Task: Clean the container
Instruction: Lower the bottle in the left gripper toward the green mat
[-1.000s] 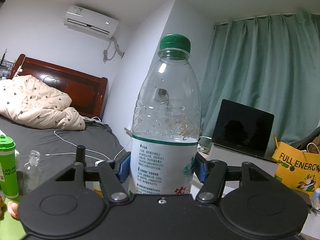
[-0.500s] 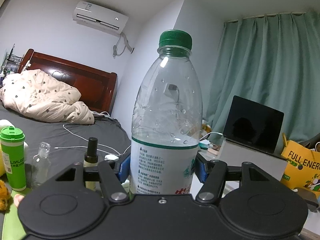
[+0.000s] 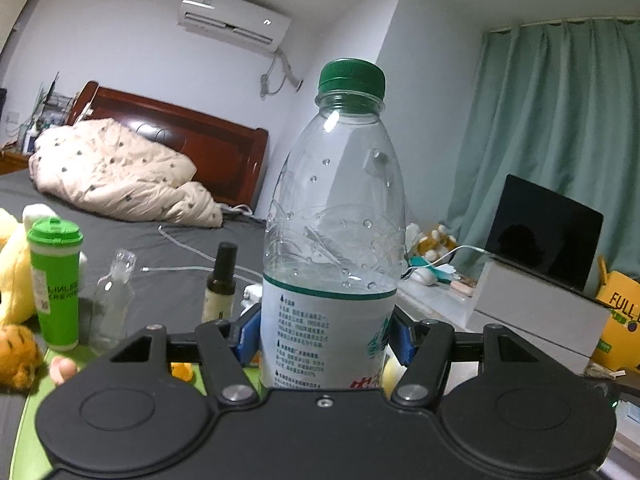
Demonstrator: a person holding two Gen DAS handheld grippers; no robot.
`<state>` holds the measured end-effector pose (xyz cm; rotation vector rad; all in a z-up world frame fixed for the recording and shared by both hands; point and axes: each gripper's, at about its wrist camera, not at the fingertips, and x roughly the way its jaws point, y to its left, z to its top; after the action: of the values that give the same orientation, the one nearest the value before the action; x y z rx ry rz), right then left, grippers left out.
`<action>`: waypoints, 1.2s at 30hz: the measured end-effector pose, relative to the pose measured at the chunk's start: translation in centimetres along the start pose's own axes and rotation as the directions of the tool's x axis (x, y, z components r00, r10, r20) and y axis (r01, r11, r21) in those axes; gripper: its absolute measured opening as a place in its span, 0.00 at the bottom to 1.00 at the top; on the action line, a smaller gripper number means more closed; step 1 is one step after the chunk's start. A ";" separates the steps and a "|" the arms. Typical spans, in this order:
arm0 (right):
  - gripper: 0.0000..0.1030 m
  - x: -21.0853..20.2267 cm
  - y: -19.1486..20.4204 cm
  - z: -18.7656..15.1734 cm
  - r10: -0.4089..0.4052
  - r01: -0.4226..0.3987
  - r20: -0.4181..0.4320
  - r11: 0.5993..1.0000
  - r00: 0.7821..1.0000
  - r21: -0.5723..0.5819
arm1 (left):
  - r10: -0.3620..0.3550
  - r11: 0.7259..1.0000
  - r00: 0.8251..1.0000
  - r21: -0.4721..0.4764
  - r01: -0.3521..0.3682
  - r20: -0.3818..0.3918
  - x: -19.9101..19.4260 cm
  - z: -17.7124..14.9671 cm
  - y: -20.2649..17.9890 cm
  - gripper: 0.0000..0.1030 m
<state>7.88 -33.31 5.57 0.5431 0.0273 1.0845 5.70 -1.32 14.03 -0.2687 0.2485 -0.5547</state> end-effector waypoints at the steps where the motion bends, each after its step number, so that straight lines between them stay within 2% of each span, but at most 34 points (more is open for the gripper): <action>1: 0.41 0.2 0.2 0.3 -0.001 0.001 0.005 1.000 1.000 -0.012 | 0.000 1.000 1.000 -0.009 0.000 -0.004 0.0 -0.1 0.2 0.59; 6: 0.41 2.1 1.3 0.6 -0.017 0.015 -0.022 0.997 1.000 -0.076 | -0.001 1.000 1.000 -0.016 0.001 -0.008 0.1 -0.4 0.6 0.59; 12: 0.41 3.7 2.1 -0.4 0.023 -0.030 -0.076 0.996 0.997 -0.090 | 0.014 1.000 1.000 -0.013 -0.014 -0.003 0.2 -0.4 0.8 0.59; 26: 0.41 4.4 4.1 -3.0 0.087 -0.099 -0.150 0.992 0.985 -0.076 | 0.008 1.000 1.000 -0.016 -0.009 -0.004 0.3 -0.4 0.8 0.59; 36: 0.41 4.2 3.1 -4.9 0.062 -0.070 -0.198 0.997 0.978 -0.036 | 0.010 1.000 1.000 -0.012 -0.010 0.000 0.2 -0.1 0.8 0.59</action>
<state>5.88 -26.69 3.64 0.3987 0.1597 1.1982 6.23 -0.82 13.66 -0.2787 0.2530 -0.5431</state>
